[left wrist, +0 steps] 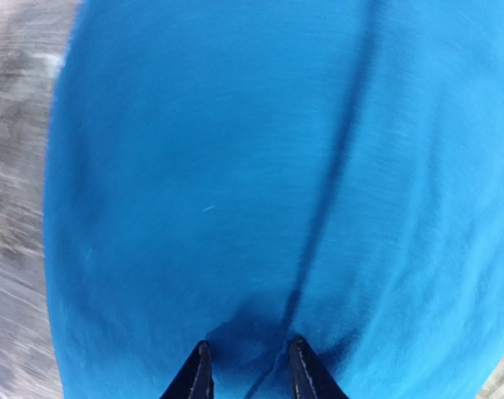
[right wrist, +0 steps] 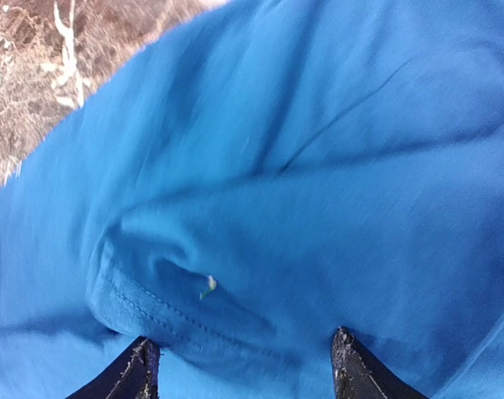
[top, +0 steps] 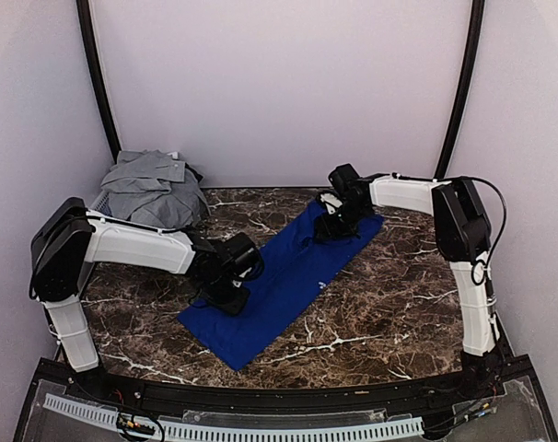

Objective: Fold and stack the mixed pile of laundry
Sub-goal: Rotate the rectangle-folded T-shirt at the center of the board.

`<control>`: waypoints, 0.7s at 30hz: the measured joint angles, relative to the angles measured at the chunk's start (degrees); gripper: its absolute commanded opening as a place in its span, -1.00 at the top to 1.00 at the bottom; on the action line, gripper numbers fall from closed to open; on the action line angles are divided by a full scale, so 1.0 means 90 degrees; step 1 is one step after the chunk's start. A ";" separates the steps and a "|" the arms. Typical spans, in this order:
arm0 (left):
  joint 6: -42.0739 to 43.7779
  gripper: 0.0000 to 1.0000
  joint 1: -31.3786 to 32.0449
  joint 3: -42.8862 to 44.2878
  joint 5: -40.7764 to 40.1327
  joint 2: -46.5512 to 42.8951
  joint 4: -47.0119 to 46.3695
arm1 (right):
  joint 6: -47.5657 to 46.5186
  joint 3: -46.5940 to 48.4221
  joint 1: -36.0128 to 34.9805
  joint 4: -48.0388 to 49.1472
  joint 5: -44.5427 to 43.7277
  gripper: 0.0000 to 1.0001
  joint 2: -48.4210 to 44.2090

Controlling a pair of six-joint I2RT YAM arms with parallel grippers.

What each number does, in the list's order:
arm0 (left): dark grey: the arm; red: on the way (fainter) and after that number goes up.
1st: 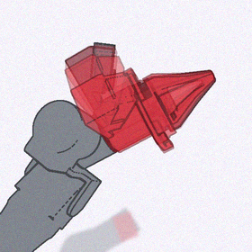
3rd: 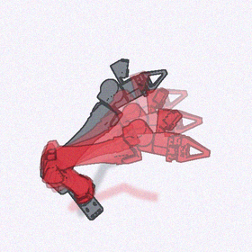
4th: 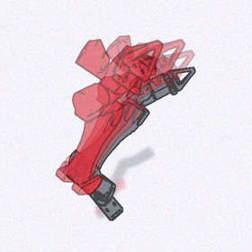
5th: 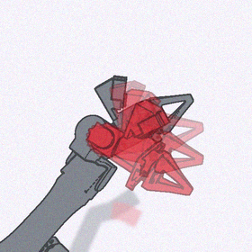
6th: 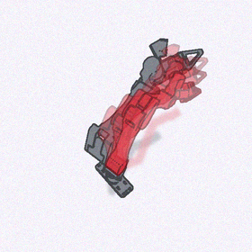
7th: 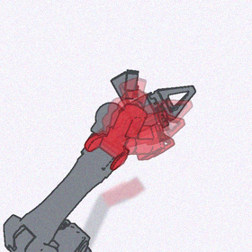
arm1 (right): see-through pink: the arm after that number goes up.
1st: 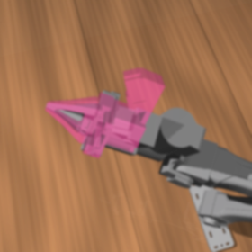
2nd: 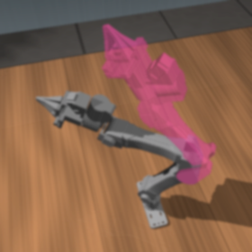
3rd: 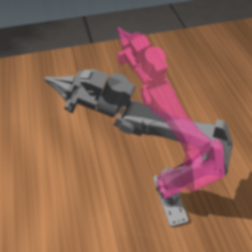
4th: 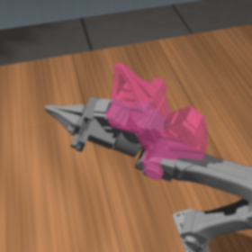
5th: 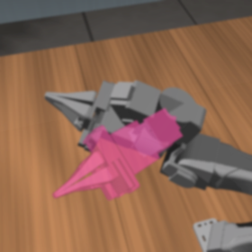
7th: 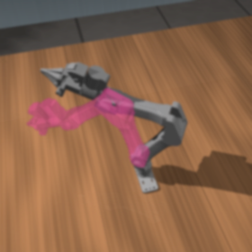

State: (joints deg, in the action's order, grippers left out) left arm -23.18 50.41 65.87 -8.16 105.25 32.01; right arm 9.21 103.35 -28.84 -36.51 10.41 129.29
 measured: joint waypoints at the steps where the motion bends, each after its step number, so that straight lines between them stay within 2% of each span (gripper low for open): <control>1: -0.0136 0.37 0.0211 0.0000 0.0063 -0.0002 0.0029 | -0.0092 0.0097 0.0000 0.0010 0.0000 -0.32 0.0056; 5: -0.0704 0.29 0.1061 0.0068 0.0503 0.0005 0.0100 | -0.0408 0.0325 0.0000 0.0029 0.0019 -0.33 0.0151; 7: -0.0942 0.25 0.1375 0.0085 0.0835 0.0002 0.0070 | -0.0522 0.0372 0.0000 0.0041 0.0034 -0.40 0.0129; 10: -0.1100 0.23 0.1501 0.0175 0.1039 -0.0019 0.0141 | -0.0641 0.0260 -0.0019 0.0039 0.0073 -0.56 -0.0083; 13: -0.1073 0.20 0.1314 0.0493 0.1044 -0.0121 0.0277 | -0.0729 -0.0221 -0.0032 0.0022 0.0180 -0.65 -0.0789; 15: -0.1003 0.20 0.1047 0.0719 0.1052 -0.0289 0.0279 | -0.0738 -0.0551 -0.0036 0.0058 0.0223 -0.60 -0.1336; 18: -0.0840 0.20 0.0486 0.0959 0.1059 -0.0607 0.0185 | -0.0665 -0.0799 -0.0036 0.0104 0.0308 -0.37 -0.1991; 21: -0.0644 0.22 0.0097 0.1163 0.0869 -0.0629 0.0070 | -0.0464 -0.0797 -0.0036 0.0248 0.0350 -0.16 -0.2052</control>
State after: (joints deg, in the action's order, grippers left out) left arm -28.97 51.29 76.34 -0.34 99.59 32.64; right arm 5.04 96.18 -29.17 -34.28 13.56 110.83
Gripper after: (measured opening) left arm 0.398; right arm 0.669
